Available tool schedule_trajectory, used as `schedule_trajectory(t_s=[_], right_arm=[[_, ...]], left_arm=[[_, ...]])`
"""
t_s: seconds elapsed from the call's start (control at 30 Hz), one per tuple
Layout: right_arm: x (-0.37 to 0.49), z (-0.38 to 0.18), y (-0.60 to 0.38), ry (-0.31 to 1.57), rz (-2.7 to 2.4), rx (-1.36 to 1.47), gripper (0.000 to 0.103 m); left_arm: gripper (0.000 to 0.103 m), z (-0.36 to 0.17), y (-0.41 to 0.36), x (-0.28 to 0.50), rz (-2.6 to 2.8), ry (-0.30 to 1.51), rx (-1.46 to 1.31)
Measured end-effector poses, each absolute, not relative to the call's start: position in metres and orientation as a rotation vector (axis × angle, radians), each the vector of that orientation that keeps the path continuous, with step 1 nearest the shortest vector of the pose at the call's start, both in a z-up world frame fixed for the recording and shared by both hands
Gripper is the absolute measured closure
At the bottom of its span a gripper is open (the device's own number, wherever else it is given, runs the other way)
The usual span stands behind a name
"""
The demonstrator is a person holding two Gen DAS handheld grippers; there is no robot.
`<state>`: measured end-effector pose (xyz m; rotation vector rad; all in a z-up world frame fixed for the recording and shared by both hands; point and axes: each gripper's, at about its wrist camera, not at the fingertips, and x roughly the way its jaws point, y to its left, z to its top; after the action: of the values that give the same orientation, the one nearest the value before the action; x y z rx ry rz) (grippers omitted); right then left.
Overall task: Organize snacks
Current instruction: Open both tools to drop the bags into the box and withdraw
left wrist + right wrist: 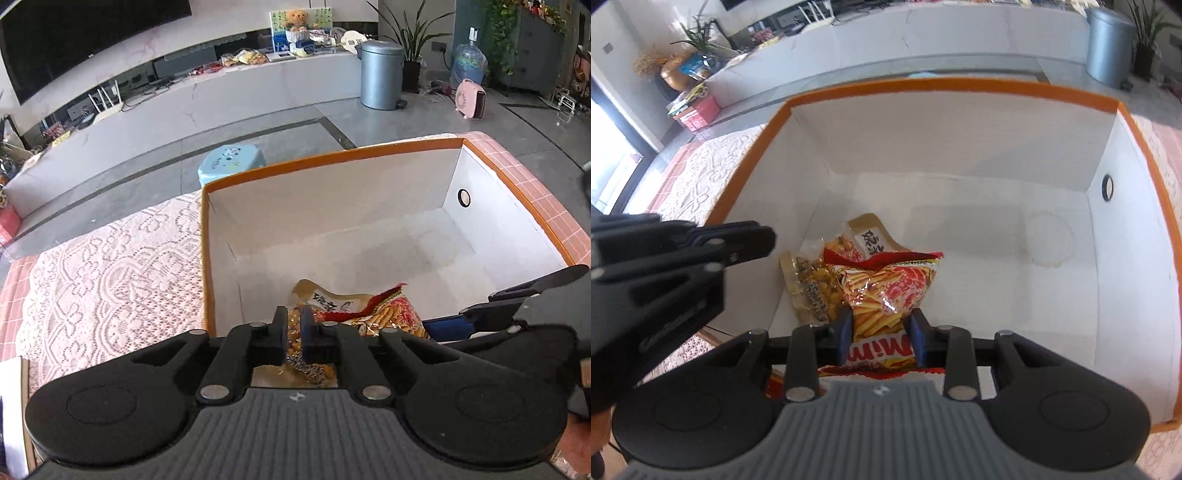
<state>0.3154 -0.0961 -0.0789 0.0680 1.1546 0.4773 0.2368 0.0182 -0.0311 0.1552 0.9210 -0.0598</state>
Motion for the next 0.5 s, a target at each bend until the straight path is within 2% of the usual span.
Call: schedule_trajectory(t_s=[0.17,0.3,0.4,0.5], right_arm=[[0.321,-0.087,-0.096,1.215,0.443,0.109,0.072],[0.318,-0.084,-0.094,1.219,0.414,0.085,0.069],[0.314,-0.076,-0.094,1.196,0.397,0.053,0.059],[0.309,-0.065,-0.096,1.165,0.388,0.028,0.052]], left_arm=[[0.081,-0.024,0.02,0.229,-0.043,0.895,0.141],[0.075,-0.016,0.023,0.223,-0.039,0.89,0.116],[0.07,-0.009,0.024,0.217,-0.036,0.878,0.104],[0.06,-0.002,0.024,0.208,-0.033,0.857,0.079]])
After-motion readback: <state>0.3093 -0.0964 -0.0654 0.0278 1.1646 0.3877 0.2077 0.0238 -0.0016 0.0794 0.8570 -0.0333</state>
